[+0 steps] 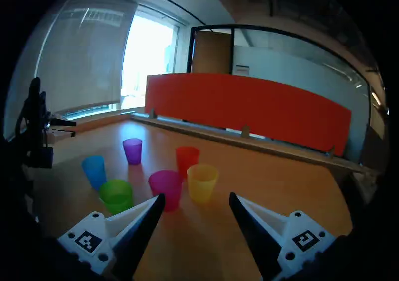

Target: Pour water

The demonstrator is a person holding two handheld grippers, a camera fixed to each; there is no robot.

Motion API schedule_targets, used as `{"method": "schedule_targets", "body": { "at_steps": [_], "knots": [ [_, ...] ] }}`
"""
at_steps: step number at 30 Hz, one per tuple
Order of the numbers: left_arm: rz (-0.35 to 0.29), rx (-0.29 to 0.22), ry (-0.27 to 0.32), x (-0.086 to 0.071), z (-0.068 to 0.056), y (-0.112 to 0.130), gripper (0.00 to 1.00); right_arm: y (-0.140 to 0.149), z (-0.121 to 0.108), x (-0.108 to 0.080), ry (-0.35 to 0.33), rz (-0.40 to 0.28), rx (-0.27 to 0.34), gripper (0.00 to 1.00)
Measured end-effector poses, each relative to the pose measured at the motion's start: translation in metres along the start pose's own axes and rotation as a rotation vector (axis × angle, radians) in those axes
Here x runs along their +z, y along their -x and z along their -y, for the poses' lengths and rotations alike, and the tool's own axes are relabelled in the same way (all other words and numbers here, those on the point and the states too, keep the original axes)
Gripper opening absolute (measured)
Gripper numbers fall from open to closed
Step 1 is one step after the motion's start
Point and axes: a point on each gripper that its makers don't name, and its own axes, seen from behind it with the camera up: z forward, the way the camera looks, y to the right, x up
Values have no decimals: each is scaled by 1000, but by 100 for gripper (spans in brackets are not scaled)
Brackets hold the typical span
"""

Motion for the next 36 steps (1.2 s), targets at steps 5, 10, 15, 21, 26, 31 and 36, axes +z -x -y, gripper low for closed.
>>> {"method": "schedule_targets", "body": {
  "at_steps": [5,10,15,21,26,31,36],
  "knots": [
    [-54,-73,-54,-4,12,-13,91,-16,-10,2,65,-59,6,100],
    [-113,-108,-82,-8,17,-29,91,-30,-22,3,123,-110,21,100],
    [-152,-136,-98,-8,21,-40,91,-42,-34,2,177,-161,42,100],
    [-173,-154,-110,-6,23,-45,91,-49,-44,-1,229,-198,64,100],
    [-202,-141,-128,-5,22,-54,91,-61,-61,-9,308,-247,104,100],
    [-215,-138,-129,-1,18,-60,91,-63,-70,-16,359,-281,143,100],
    [-223,-147,-138,4,18,-62,91,-58,-72,-18,384,-275,163,100]
  ]
}}
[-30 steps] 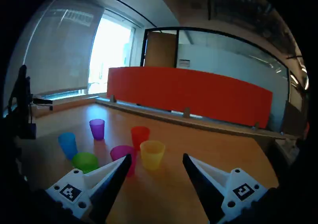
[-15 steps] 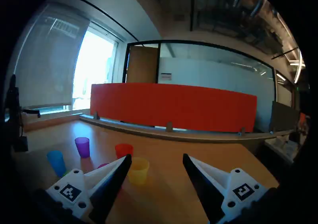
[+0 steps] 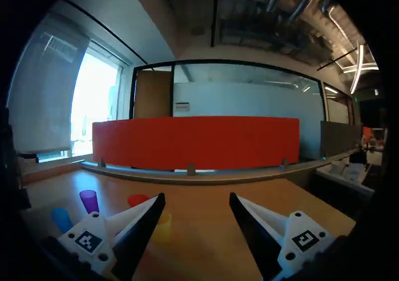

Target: Pour water

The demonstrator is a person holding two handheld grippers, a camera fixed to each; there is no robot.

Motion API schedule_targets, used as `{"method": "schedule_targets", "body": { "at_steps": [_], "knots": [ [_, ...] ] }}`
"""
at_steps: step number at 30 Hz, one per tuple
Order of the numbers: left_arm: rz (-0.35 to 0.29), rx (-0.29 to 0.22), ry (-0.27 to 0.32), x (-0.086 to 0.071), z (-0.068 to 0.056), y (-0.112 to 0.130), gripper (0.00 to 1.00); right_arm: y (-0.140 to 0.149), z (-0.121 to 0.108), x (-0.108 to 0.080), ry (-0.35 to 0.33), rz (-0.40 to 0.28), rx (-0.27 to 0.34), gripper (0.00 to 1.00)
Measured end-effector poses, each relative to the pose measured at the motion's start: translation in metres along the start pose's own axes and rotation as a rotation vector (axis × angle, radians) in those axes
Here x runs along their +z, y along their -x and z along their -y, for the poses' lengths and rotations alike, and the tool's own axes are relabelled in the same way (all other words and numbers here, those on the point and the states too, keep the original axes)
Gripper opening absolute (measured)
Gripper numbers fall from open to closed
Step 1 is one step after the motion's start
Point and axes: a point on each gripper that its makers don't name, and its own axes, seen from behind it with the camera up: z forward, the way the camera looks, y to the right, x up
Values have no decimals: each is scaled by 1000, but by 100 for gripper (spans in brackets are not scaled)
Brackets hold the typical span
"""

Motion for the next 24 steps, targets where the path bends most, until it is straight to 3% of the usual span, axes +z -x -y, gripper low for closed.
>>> {"method": "schedule_targets", "body": {
  "at_steps": [8,24],
  "knots": [
    [-7,-15,-9,3,-1,-3,91,-3,-3,0,29,-11,28,100],
    [-59,-48,-42,3,-3,-7,91,-6,-10,-4,85,7,-58,100]
  ]
}}
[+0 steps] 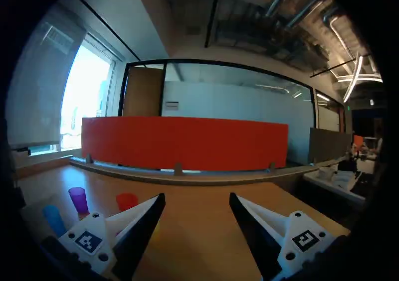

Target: Pour water

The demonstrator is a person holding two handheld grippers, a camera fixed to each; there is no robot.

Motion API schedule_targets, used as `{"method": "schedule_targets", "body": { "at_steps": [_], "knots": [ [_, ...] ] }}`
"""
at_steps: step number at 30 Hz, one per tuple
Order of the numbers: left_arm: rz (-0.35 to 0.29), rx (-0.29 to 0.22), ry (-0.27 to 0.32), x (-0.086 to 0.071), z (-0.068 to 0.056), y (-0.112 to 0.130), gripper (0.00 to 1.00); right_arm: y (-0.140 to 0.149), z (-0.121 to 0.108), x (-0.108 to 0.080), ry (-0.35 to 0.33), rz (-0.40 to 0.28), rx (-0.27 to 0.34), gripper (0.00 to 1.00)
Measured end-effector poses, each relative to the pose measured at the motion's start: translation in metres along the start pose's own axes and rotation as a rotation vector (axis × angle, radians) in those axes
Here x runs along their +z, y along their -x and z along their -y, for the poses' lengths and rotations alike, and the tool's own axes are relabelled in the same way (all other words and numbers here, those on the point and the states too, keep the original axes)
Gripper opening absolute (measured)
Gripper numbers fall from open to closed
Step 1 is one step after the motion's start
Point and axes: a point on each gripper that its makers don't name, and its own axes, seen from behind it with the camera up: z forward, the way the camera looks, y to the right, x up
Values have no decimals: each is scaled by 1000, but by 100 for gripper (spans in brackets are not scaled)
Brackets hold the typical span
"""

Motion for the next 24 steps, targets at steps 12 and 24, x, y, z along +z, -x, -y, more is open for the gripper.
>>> {"method": "schedule_targets", "body": {
  "at_steps": [12,24],
  "knots": [
    [-24,17,-48,1,3,20,90,-5,7,-5,-5,14,25,100],
    [-18,30,-86,2,7,45,90,-9,18,-7,-17,23,18,100]
  ]
}}
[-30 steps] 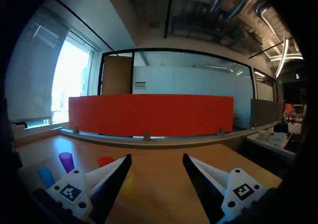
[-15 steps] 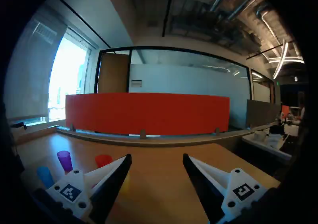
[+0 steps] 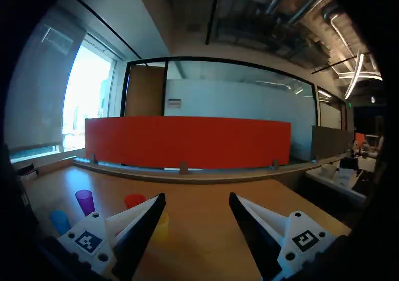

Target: Pour water

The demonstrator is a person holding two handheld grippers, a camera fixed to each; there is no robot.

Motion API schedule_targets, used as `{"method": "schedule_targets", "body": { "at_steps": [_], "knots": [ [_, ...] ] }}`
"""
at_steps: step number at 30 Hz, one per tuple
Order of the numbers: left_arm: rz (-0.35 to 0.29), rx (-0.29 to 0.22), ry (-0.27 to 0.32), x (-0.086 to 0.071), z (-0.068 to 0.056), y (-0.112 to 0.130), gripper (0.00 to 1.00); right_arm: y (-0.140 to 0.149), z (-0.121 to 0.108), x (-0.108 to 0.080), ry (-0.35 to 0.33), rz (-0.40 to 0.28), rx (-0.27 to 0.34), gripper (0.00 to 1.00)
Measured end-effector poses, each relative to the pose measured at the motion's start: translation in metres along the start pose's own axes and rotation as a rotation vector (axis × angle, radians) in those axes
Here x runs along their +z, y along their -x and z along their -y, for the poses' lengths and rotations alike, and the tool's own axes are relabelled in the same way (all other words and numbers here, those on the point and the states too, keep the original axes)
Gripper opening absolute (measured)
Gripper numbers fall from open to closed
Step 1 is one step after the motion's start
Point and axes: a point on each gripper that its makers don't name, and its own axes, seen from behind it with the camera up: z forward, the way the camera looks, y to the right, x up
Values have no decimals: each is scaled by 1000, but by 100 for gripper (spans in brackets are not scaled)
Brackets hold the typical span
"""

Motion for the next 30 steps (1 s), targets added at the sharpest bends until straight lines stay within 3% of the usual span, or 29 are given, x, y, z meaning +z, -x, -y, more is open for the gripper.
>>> {"method": "schedule_targets", "body": {
  "at_steps": [17,30],
  "knots": [
    [38,-12,-16,5,4,33,90,2,3,0,-6,17,-9,100],
    [68,-8,-13,8,4,40,91,0,3,0,-7,18,-10,100]
  ]
}}
